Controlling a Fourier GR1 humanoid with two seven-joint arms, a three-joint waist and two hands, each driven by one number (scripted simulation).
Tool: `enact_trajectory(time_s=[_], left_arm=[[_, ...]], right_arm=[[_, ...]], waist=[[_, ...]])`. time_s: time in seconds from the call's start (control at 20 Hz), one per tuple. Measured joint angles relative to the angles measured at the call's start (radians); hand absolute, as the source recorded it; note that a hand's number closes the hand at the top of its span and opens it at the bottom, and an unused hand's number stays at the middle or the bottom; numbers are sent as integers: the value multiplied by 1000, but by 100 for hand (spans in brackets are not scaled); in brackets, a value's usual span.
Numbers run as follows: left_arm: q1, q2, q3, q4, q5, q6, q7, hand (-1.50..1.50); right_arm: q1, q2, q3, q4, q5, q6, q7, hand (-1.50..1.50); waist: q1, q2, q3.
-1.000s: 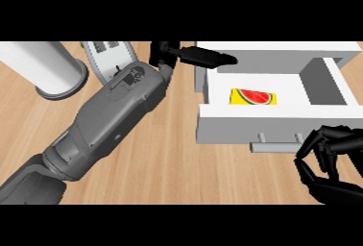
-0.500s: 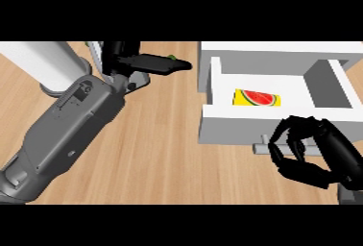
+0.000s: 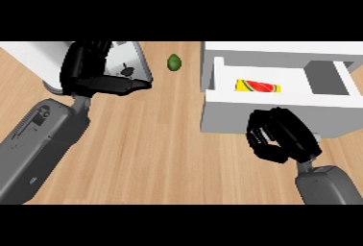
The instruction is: Pick up the cup, place it into the drawer and close the drawer
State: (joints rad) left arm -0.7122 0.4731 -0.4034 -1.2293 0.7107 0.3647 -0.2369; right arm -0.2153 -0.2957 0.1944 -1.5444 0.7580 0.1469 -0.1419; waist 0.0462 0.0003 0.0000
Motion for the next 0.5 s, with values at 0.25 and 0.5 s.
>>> enact_trajectory(time_s=[0.25,0.5], left_arm=[[110,62,44,-93,10,-42,4,-150],[173,94,95,-106,16,-107,-9,-150]], right_arm=[[-122,43,28,267,120,-114,-57,150],[-307,89,-25,578,154,-212,-131,150]], waist=[[-3,2,0],[-6,5,-1]])
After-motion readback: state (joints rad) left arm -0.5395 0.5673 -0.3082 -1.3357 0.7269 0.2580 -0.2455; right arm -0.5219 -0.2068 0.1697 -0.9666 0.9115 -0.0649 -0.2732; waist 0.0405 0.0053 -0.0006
